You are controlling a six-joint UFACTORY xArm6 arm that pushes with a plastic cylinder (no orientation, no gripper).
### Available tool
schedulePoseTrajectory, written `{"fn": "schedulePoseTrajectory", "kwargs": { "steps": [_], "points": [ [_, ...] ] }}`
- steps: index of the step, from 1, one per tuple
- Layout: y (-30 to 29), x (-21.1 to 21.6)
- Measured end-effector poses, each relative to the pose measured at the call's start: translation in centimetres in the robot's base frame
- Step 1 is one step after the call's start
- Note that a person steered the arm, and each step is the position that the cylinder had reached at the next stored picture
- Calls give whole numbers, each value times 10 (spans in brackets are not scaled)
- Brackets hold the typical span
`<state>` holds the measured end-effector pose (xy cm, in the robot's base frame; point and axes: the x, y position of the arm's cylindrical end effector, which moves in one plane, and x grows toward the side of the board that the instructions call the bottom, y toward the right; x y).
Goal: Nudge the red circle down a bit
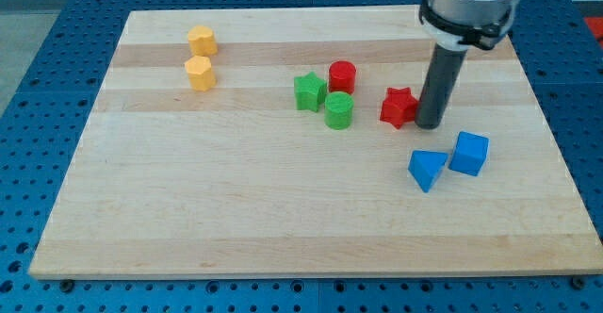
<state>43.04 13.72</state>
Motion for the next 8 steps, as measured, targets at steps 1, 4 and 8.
{"fn": "schedulePoseTrajectory", "kwargs": {
  "steps": [1,4,8],
  "points": [
    [-21,-7],
    [20,-22],
    [-65,-100]
  ]
}}
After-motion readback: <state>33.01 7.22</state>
